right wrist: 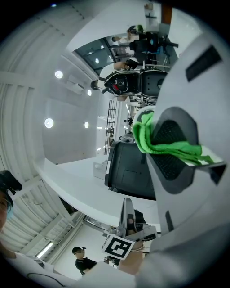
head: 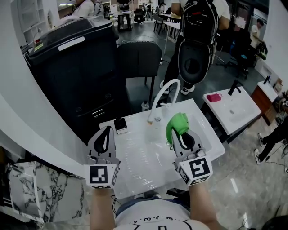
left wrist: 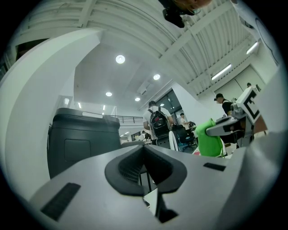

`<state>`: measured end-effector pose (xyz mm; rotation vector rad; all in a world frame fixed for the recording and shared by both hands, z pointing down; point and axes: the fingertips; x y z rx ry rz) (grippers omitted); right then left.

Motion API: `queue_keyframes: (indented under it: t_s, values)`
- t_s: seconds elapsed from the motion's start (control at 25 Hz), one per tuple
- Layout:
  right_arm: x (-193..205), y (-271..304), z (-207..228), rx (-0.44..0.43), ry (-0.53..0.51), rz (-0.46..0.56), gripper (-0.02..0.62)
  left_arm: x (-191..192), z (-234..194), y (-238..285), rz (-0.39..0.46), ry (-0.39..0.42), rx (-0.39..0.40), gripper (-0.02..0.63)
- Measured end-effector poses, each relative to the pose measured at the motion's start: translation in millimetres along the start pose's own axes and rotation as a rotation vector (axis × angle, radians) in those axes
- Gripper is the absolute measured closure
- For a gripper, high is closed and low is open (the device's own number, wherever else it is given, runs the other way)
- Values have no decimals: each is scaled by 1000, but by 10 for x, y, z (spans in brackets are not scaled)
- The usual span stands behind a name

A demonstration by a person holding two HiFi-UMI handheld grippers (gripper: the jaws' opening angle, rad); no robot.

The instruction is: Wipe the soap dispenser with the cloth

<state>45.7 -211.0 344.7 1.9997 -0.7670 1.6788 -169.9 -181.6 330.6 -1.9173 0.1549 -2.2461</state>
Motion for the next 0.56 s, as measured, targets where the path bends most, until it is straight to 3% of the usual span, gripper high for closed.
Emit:
queue_keyframes:
  t_s: [0.56]
  values:
    - [41,3,89,10,26,10,549,14,79,77,4,-12,10,591]
Point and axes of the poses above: the fingertips, and each gripper's own axes: y forward along the fingers, z to its right, x out of its underside, and after that the axes turned 5 degrees about -x, right-handed
